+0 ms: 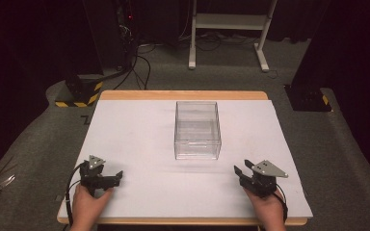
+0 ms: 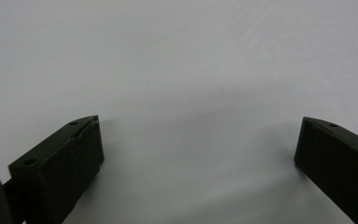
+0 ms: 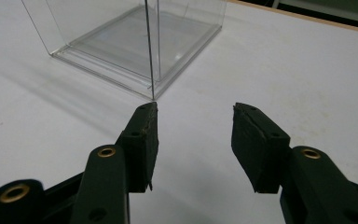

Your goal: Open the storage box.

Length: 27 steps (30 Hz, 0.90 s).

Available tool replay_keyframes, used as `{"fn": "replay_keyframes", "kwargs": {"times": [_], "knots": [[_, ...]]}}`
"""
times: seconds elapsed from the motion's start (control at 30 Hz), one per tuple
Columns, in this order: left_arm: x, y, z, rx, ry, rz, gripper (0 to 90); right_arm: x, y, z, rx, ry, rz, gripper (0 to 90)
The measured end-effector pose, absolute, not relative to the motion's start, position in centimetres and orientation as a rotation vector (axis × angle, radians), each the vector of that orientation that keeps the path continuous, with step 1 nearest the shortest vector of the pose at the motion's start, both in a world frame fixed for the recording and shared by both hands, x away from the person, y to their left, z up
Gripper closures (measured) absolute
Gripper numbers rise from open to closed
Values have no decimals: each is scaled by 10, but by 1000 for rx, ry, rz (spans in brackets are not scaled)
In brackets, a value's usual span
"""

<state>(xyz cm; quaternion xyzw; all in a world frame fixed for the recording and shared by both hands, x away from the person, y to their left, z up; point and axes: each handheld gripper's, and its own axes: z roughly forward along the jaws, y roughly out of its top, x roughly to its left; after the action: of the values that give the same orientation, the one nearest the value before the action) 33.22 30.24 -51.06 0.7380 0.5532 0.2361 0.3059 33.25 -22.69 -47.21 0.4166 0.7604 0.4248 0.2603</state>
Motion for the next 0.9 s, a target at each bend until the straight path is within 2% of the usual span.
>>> {"fn": "replay_keyframes", "kwargs": {"times": [0.4, 0.73, 0.9], "knots": [[332, 302, -511, 1952, 1466, 624, 11, 329, -220, -459, 1107, 2052, 1244, 531], [332, 302, -511, 1951, 1466, 622, 11, 338, -198, -452, 1047, 2105, 1257, 524], [332, 302, -511, 1953, 1465, 622, 11, 341, -186, -452, 1035, 2120, 1283, 549]]}}
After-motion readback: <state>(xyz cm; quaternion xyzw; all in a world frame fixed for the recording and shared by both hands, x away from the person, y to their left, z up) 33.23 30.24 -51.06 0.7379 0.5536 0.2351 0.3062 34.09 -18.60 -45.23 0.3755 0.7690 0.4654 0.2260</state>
